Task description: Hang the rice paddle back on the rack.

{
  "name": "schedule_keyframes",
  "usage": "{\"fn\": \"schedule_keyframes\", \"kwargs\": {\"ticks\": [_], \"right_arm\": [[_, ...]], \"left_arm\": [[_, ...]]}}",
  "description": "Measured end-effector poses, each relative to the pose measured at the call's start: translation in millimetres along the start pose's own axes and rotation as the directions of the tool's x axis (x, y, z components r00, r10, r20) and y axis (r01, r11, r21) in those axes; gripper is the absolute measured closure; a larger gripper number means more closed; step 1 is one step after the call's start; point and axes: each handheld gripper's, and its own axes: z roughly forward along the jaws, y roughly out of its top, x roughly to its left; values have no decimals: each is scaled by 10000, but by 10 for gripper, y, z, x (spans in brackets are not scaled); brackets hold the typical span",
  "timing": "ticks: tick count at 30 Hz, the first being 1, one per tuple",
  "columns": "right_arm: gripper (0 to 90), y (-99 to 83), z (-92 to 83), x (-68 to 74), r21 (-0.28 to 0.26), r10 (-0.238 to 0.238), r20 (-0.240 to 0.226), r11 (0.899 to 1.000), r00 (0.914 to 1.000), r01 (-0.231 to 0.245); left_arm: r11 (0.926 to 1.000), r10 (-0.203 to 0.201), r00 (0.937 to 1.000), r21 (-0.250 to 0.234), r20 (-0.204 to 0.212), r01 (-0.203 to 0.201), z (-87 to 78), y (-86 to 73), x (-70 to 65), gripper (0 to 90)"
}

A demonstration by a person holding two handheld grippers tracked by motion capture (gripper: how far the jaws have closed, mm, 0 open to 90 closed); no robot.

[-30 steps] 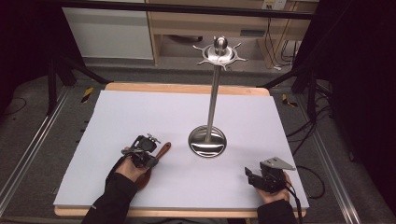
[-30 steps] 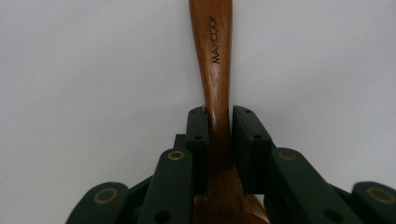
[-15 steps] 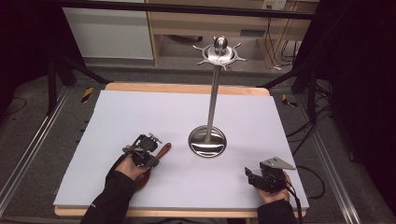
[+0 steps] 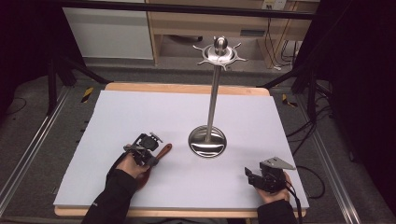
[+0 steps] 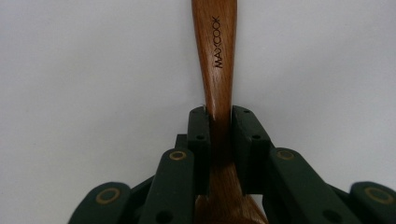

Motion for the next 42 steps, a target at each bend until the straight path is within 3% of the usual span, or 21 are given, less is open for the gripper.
{"fn": "schedule_keyframes", "kwargs": {"ticks": [14,19,21,25,26,28,31,33,34,38,40,41,42], "right_arm": [[356,0,-1,-6,-11,6,-22,10000,10000,-6],[356,0,-7,-6,-15,34,-60,10000,10000,-34],[356,0,-6,-8,-20,15,-64,10000,10000,-15],[356,-3,-1,-11,-36,-52,-24,10000,10000,52],[356,-3,-2,-10,-33,-48,-22,10000,10000,48],[356,-3,-2,-10,-36,-52,-18,10000,10000,52],[356,-3,-1,-9,-30,-42,2,10000,10000,42],[356,-4,-3,-6,-21,-13,2,10000,10000,13],[356,-4,-3,-6,-21,-13,2,10000,10000,13],[356,-5,-4,-10,-14,-2,6,10000,10000,3],[356,-5,-2,-10,-7,-4,7,10000,10000,4],[356,-6,-3,-7,-2,27,9,10000,10000,-27],[356,-6,-3,-7,-2,27,9,10000,10000,-27]], "left_arm": [[9991,163,9999,-395,17,-162,-58,-51,7,777],[9928,125,9999,-1188,26,-121,-221,-129,-6,778],[9916,179,9998,-1284,13,-176,-255,-145,-3,778],[9798,152,9999,-1994,-72,-163,-391,-230,-15,779],[9798,152,9999,-1994,-72,-163,-391,-230,-15,779],[9701,101,9999,-2423,-134,-131,-447,-286,-29,779],[9644,97,9998,-2640,-160,-136,-481,-323,-38,780],[9525,9,9999,-3045,-142,-52,-529,-378,-45,780],[9525,9,9999,-3045,-142,-52,-529,-378,-45,780],[9338,-22,9997,-3579,-226,-60,-622,-459,-44,780],[9324,-14,9997,-3614,-237,-73,-642,-467,-42,780],[9258,-36,9997,-3781,-248,-61,-696,-486,-42,781],[9258,-36,9997,-3781,-248,-61,-696,-486,-42,781]]}}
